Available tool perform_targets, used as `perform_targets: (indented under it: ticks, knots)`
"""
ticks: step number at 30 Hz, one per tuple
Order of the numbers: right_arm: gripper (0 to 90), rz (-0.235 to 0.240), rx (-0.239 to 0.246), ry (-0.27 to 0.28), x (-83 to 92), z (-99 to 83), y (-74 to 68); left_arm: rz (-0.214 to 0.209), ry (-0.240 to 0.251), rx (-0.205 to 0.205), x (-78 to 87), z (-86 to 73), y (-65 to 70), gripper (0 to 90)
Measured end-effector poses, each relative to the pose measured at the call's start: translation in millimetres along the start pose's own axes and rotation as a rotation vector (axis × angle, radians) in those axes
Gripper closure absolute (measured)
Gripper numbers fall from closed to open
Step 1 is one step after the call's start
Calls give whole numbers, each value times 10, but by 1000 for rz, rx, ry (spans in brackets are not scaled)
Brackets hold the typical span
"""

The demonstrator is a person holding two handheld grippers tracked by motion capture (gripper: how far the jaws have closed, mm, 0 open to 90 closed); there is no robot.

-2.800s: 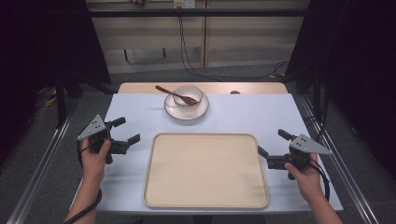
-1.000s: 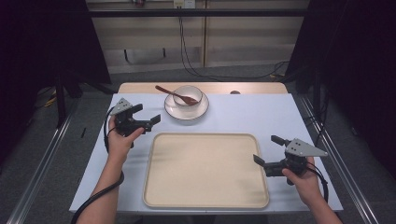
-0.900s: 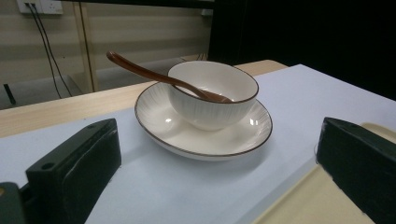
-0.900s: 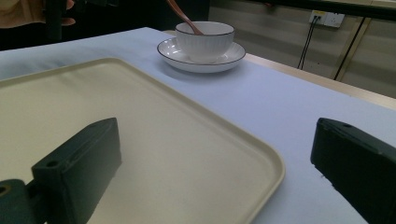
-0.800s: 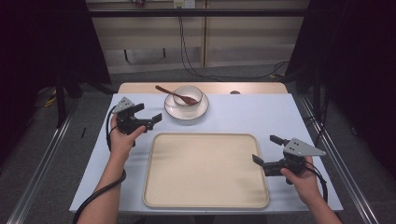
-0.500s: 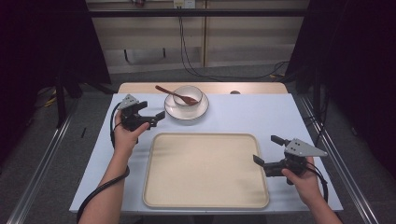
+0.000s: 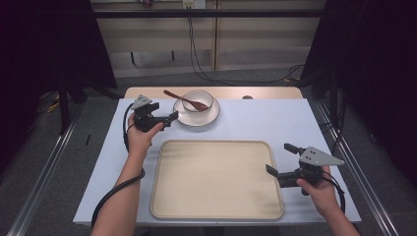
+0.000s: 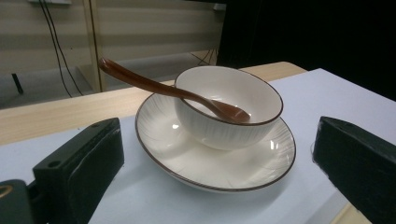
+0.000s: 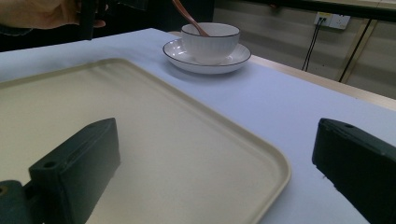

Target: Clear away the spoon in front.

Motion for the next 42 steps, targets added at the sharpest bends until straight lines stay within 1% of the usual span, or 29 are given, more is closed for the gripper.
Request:
perform_targets:
  ticks: [1,2,5,7,9,10,11,13,14,15,16,17,18,22,23,24,25,26,27,28,31,34,35,36,37,39,42]
  knots:
    - [7,1,2,0,1,0,0,0,-2,5,-19,-4,-2,24]
    - [6,9,2,1,3,0,-3,11,-14,5,-33,-13,-15,33]
    - [7,18,5,-2,9,0,-5,20,2,45,-95,-1,-49,33]
    - [7,18,6,-2,10,1,-5,22,-1,49,-117,2,-64,33]
    - [7,19,3,-4,14,-1,-8,32,-4,52,-156,19,-102,37]
    - [8,15,4,-1,11,1,-5,35,-10,41,-164,23,-115,38]
    - [8,16,5,-2,12,0,-5,47,-22,25,-169,24,-137,40]
    - [8,7,3,1,8,1,0,47,-25,25,-193,37,-148,41]
    - [8,22,3,-2,8,0,-4,52,-26,21,-203,43,-157,41]
    - [8,23,3,-3,7,-1,-4,52,-16,35,-222,53,-155,41]
    - [9,4,2,1,4,1,4,55,-27,25,-230,49,-169,41]
    - [10,24,10,-2,4,-1,-3,55,-27,25,-230,49,-169,41]
    - [10,12,10,2,0,2,1,59,-18,40,-259,59,-182,41]
    - [11,14,13,2,2,2,2,76,-29,37,-299,66,-217,45]
    - [11,22,14,-4,8,-2,1,75,-25,39,-306,74,-223,45]
    - [11,21,11,-3,7,-1,3,76,-22,39,-312,82,-230,45]
    - [11,1,9,1,4,1,13,76,-22,39,-312,82,-230,45]
    - [11,1,11,-3,5,-5,14,80,-28,38,-326,84,-243,45]
    - [10,-1,9,-4,4,-6,15,75,-24,45,-340,89,-241,46]
    - [11,20,13,-6,3,-9,7,80,-27,46,-350,89,-245,47]
    - [11,10,13,-3,-1,-6,12,74,-26,54,-382,97,-249,47]
    - [14,11,12,-1,-10,-5,11,80,-27,54,-399,120,-258,47]
    - [13,18,9,-4,-9,-8,7,80,-27,54,-399,120,-258,47]
    - [13,20,10,-5,-11,-9,7,74,-31,51,-415,131,-263,48]
    - [13,17,13,-5,-16,-11,9,83,-34,56,-425,132,-272,47]
    - [13,17,14,-5,-20,-12,8,85,-37,54,-434,130,-281,47]
    - [13,16,11,-12,-20,-18,7,95,-51,64,-468,109,-329,47]
Point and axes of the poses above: each handheld gripper's, and its own axes: x roughly backward along the jaws, z roughly out of its top, y roughly to its right, the point moved 7 cm from there along -x, roughly forward along the jaws, and after that the axes turned 8 degrees about -y, right-handed, at the moved point
